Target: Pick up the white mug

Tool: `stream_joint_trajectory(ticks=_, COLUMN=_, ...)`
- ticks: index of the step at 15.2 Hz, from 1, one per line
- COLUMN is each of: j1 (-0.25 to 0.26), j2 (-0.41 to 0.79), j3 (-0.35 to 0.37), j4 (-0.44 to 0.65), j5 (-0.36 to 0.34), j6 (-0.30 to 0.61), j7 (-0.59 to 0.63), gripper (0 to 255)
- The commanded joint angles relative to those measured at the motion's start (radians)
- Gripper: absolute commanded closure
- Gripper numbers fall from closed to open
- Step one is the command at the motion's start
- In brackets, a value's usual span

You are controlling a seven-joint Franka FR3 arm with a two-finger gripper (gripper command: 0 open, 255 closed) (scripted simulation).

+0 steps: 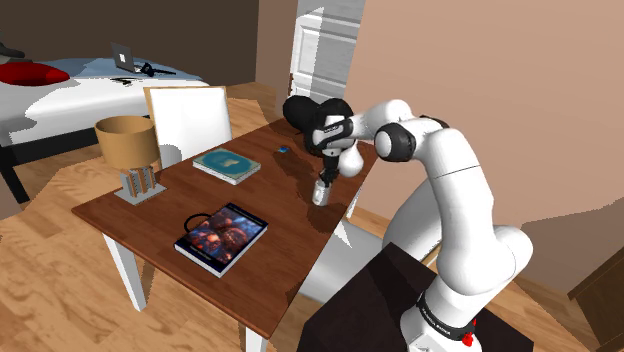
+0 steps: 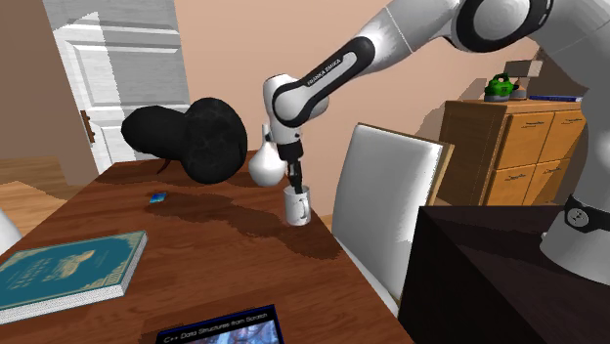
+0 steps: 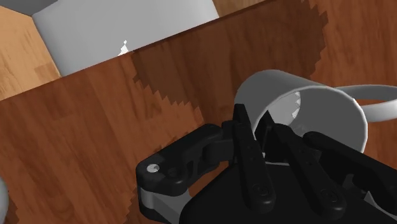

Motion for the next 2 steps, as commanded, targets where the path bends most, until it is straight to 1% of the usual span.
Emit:
stream_joint_trajectory(ticks=1, j1=0.001, j2=-0.01, j3=-0.001, j4=-0.001, j5=-0.001, j6=-0.009, j7=0.001, gripper=255)
stream_joint_trajectory(ticks=2, j1=0.001, j2=-0.01, j3=-0.001, j4=-0.001, j5=-0.001, j6=-0.009, j7=0.001, gripper=255)
